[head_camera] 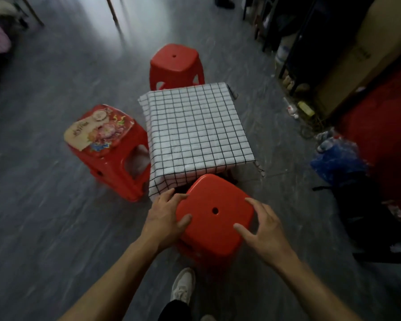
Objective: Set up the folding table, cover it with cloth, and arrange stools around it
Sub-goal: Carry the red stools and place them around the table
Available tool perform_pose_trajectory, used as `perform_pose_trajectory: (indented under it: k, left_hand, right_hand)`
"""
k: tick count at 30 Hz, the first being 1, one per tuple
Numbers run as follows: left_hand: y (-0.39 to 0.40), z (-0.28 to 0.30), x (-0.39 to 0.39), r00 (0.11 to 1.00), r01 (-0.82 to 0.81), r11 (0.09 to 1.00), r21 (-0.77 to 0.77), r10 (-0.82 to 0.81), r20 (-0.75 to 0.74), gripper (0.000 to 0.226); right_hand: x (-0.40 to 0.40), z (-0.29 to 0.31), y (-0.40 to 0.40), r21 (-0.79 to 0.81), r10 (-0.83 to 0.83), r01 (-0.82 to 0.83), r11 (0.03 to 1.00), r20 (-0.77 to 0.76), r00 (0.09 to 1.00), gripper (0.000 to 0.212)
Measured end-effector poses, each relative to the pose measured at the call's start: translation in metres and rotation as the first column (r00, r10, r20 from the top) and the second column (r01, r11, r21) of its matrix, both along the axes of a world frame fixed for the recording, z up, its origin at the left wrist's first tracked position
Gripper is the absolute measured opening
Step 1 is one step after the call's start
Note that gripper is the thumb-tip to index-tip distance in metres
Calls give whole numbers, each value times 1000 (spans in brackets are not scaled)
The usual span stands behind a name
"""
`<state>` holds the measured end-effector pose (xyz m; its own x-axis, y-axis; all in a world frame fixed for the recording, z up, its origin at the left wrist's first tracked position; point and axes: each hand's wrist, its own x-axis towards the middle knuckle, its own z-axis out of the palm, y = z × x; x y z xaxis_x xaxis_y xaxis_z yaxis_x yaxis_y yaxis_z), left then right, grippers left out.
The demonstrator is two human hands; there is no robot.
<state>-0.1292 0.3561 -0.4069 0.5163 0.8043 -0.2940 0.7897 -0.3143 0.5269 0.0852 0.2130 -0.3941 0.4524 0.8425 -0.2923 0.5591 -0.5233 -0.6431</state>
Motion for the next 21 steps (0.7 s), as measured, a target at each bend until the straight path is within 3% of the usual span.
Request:
perform_pose_trajectory:
  k: [9,15,21]
  left_hand:
    - [-99,141,-118,936,-348,934,86,341,89,63]
    - [-151,191,-246,810,-586,787,195,576,109,59]
    - [-213,193,-385,632,-772,602,204,760,149,58]
  right_hand:
    - [-107,123,-9,62,369,-376,925,94,925,72]
    - [-211,179,12,57,632,-643,764,137,763,65]
    - [-341,199,18,18,777,-787,616,150,611,66]
